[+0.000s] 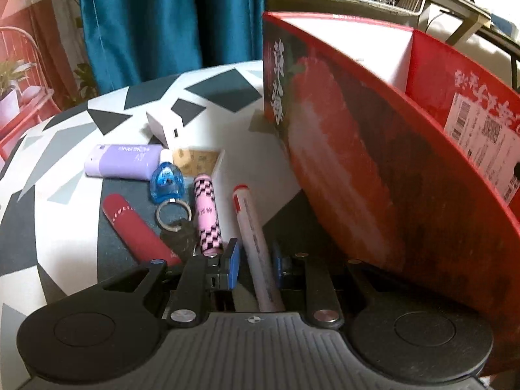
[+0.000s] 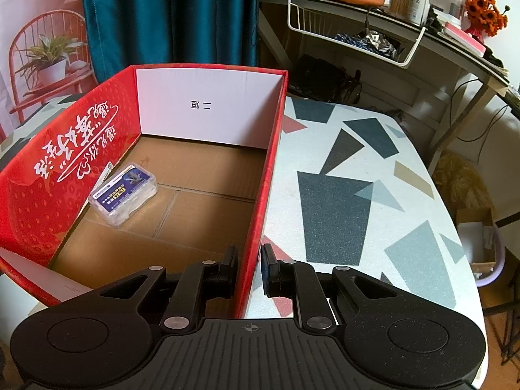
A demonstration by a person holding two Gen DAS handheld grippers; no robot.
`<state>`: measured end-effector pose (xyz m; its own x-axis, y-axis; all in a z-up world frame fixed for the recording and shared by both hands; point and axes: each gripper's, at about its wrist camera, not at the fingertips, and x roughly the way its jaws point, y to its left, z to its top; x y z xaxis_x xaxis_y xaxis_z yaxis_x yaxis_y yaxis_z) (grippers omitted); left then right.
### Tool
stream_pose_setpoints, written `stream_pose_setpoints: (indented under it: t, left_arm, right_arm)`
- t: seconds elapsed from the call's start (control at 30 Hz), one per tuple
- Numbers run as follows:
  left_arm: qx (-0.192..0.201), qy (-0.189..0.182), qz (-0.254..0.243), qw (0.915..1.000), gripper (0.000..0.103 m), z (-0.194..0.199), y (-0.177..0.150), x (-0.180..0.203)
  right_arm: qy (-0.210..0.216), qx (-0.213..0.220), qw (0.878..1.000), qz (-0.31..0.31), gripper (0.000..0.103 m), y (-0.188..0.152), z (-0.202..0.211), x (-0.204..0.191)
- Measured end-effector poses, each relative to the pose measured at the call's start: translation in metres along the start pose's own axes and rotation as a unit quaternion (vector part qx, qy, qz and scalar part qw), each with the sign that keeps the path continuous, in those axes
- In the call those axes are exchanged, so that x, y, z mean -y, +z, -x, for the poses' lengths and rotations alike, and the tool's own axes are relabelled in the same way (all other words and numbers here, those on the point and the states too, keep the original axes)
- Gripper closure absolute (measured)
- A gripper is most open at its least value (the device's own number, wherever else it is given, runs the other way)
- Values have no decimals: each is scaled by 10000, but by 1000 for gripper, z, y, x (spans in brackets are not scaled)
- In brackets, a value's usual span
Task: Organize rigid objects
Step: 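Return the left tool and grasp the red-capped white marker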
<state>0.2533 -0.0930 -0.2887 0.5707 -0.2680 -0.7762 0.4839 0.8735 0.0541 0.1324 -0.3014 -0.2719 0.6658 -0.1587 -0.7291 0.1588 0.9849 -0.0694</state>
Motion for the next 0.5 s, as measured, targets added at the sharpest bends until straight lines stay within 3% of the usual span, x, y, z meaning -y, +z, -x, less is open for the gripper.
stream_pose_setpoints:
  t: [0.17,0.5]
  left_arm:
    - [84,-22,112,9999,80,1,-3,-3]
    - [162,-126,-168,9996,87,3,-3,1]
  right_arm:
    - [18,2,10000,-38,87,-1,0,0]
    - [20,-17,10000,-44,87,0,-1,-1]
